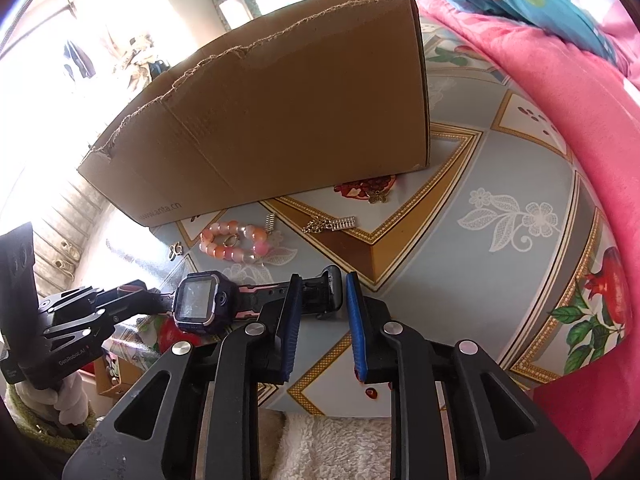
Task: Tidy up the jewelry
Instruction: 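Lift the smartwatch with both tools and carry it over the box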
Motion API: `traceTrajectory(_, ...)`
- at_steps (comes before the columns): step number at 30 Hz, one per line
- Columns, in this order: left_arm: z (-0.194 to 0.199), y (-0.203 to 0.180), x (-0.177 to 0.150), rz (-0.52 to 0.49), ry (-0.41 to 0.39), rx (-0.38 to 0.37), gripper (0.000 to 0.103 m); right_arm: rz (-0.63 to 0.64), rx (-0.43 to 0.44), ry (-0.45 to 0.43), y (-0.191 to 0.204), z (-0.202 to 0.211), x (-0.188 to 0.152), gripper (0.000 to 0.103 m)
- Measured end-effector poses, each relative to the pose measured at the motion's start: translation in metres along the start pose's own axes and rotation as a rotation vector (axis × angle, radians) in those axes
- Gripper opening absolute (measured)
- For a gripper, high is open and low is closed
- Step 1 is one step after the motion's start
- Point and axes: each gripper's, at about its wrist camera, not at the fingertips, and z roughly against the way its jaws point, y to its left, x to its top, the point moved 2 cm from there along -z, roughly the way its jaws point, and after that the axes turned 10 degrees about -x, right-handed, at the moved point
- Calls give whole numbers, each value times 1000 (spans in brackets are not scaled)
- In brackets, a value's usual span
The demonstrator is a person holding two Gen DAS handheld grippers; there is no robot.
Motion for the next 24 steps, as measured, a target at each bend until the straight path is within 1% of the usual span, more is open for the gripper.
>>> traceTrajectory(2, 0, 0, 0, -1, 0, 1, 19, -3, 3, 1, 2, 0, -1, 15)
traceTrajectory(4, 0, 0, 1, -1, 0, 1, 19, 8, -3, -9, 5, 1, -1, 11)
traceTrajectory(8, 0, 0, 0, -1, 0, 2, 19, 46, -38, -38, 13, 5, -1, 10)
traceTrajectory(16, 0, -3, 0, -21, -6, 26, 20, 86, -57, -92, 20, 23, -2, 10)
traceTrajectory(19, 3, -7, 1, -37, -22, 35, 20, 109, -67, -121, 23, 34, -3, 10)
traceTrajectory(24, 13, -17, 5, -81, -58, 40, 19, 117, -53, -159, 27, 47, -2, 9)
